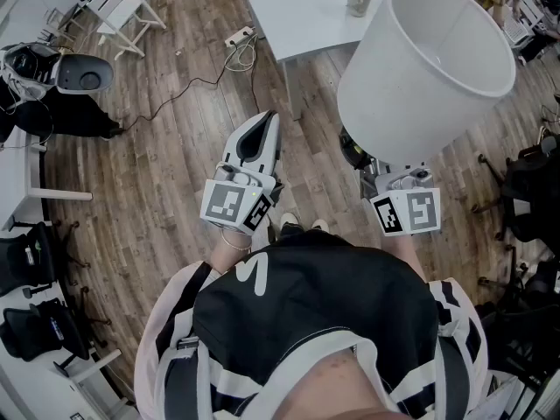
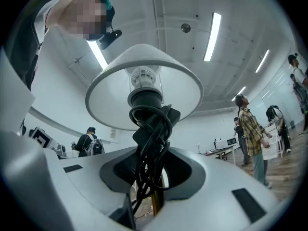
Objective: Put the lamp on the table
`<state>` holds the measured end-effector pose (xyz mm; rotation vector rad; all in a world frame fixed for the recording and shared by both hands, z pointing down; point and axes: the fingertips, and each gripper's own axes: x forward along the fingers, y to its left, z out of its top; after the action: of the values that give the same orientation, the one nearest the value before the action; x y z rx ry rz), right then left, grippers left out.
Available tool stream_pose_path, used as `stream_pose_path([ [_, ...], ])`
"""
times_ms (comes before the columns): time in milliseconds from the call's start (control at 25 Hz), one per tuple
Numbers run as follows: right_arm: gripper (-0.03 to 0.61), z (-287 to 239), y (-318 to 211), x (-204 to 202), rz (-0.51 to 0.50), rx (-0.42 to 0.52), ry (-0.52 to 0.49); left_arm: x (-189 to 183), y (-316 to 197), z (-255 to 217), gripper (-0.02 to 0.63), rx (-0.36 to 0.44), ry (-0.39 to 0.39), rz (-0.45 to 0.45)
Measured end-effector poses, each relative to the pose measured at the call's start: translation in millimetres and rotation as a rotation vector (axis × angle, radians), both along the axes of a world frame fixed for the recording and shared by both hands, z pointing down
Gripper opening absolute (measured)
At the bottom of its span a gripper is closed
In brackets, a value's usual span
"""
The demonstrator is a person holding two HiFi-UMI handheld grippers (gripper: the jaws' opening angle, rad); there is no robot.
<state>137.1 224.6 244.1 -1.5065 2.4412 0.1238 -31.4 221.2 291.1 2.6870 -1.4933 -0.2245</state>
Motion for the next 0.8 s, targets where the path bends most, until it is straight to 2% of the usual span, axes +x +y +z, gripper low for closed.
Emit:
stream_pose_path([
  [800, 0.138, -2.9, -1.0, -11.7, 0.0, 0.002, -0.023, -16.6, -0.3, -2.6, 0.005, 0.011, 0.006, -0.005],
])
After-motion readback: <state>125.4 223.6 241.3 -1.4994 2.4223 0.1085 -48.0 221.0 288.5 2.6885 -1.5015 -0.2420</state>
